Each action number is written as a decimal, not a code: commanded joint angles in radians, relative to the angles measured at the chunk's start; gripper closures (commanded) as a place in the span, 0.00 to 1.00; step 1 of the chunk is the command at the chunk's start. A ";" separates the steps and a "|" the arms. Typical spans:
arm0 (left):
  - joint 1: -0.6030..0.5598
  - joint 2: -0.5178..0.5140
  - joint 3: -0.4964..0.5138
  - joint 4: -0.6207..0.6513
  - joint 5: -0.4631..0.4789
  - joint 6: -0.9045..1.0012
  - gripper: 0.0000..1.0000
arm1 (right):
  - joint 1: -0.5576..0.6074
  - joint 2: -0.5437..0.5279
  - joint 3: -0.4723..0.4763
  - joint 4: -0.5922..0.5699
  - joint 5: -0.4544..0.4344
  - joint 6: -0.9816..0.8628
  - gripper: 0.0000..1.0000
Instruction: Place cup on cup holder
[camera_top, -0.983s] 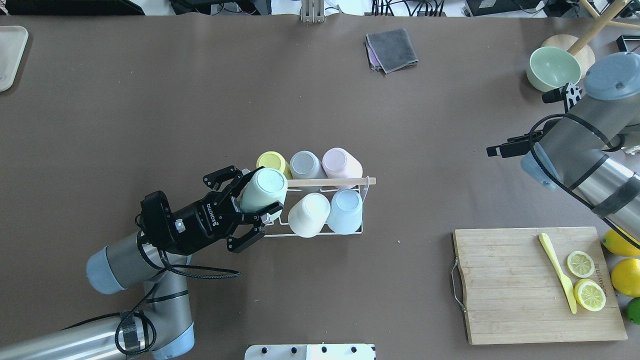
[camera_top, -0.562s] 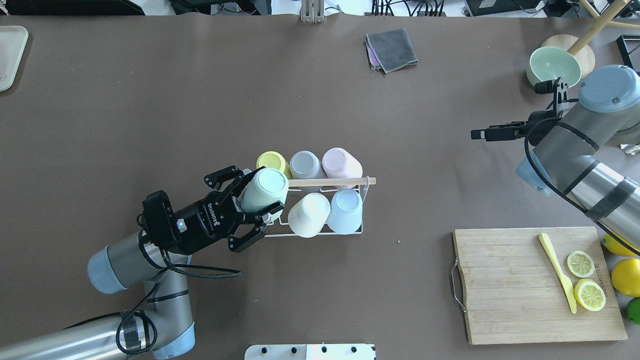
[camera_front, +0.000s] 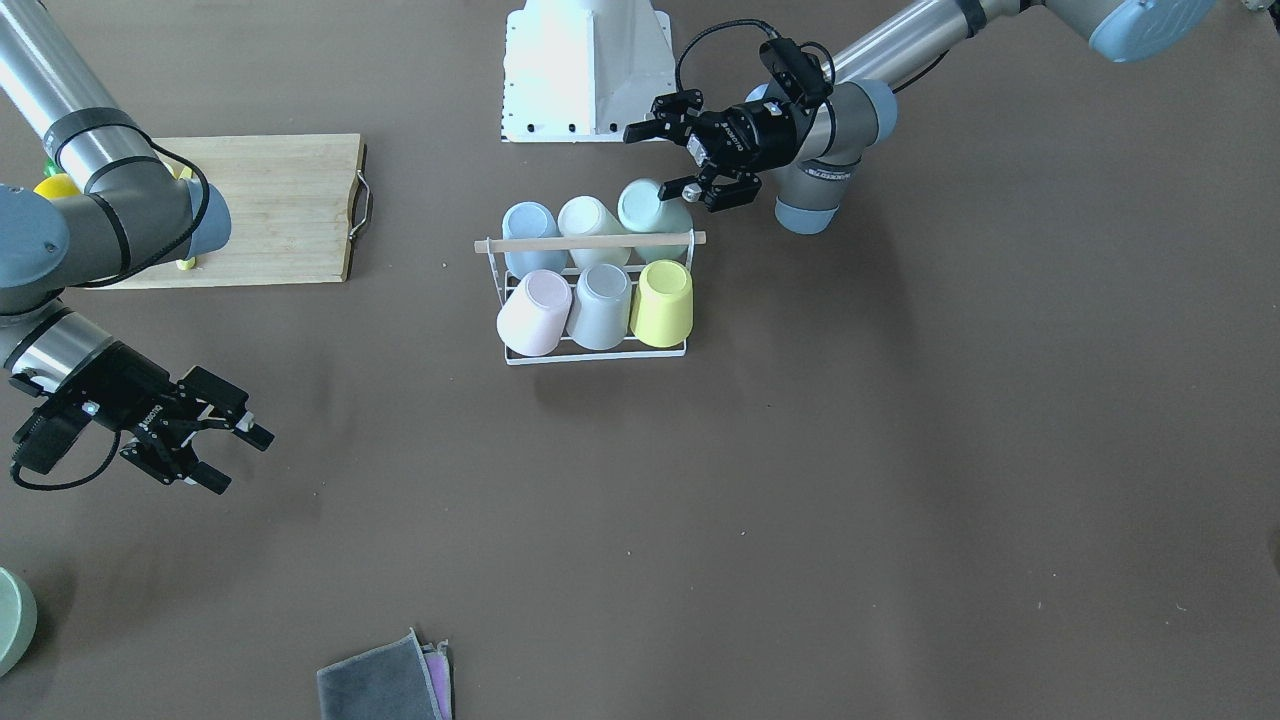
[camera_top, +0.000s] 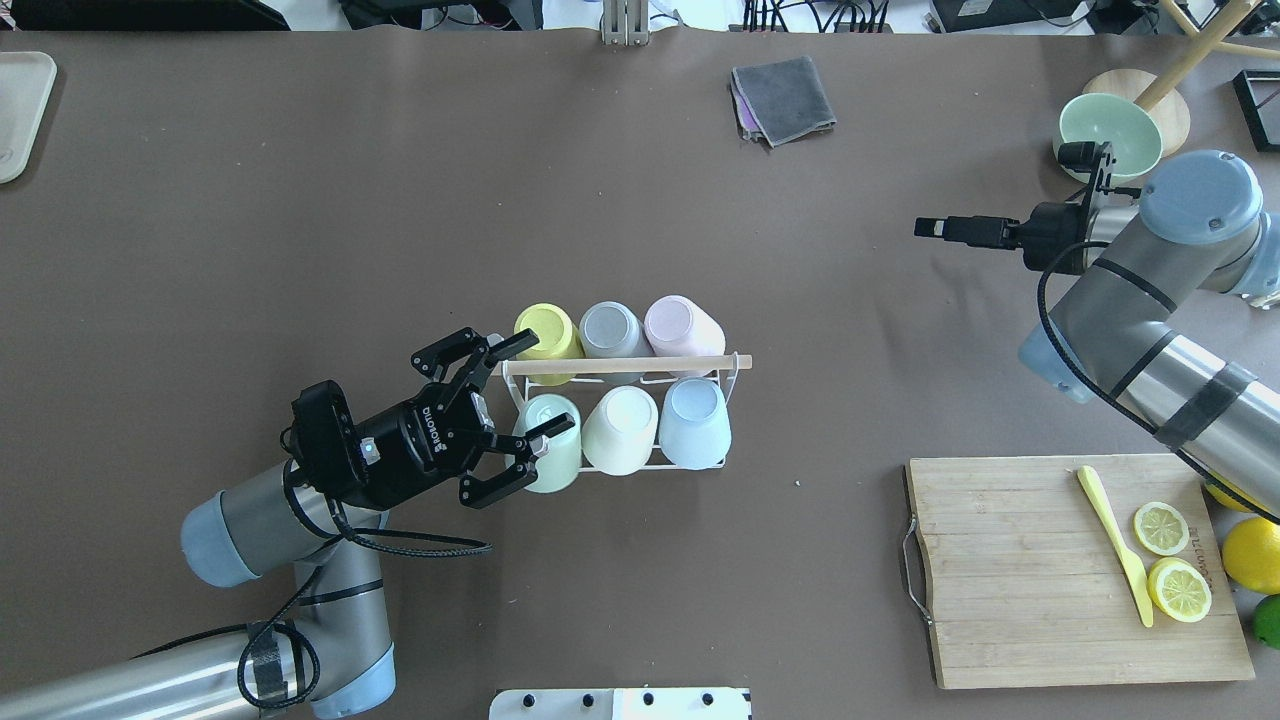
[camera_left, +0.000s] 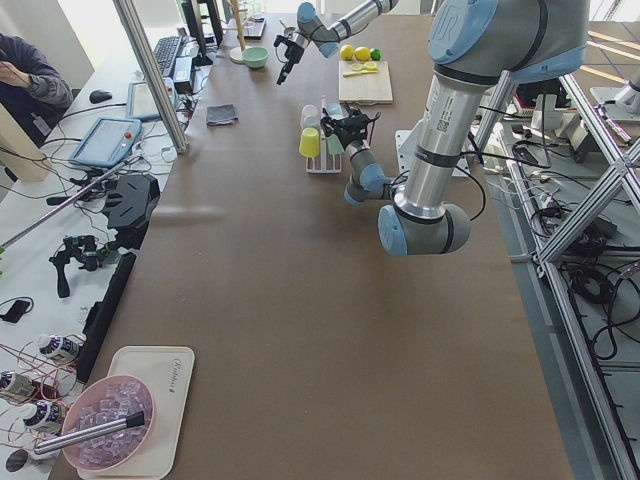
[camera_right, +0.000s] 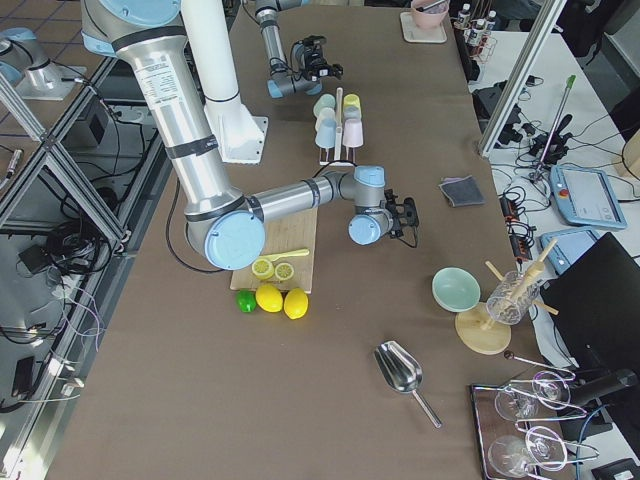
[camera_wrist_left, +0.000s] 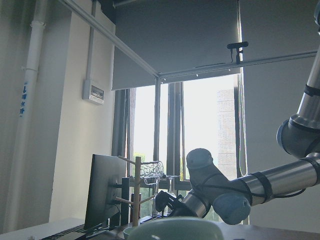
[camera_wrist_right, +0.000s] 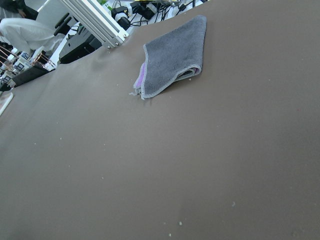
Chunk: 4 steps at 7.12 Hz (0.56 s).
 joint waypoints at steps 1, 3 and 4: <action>0.000 0.001 0.000 0.000 -0.001 -0.002 0.02 | 0.022 -0.002 0.000 0.137 0.059 0.120 0.00; -0.007 0.007 -0.020 0.000 -0.003 -0.005 0.02 | 0.057 0.000 0.002 0.260 0.083 0.323 0.00; -0.024 0.012 -0.038 0.005 -0.004 -0.011 0.03 | 0.076 0.003 0.002 0.317 0.081 0.431 0.00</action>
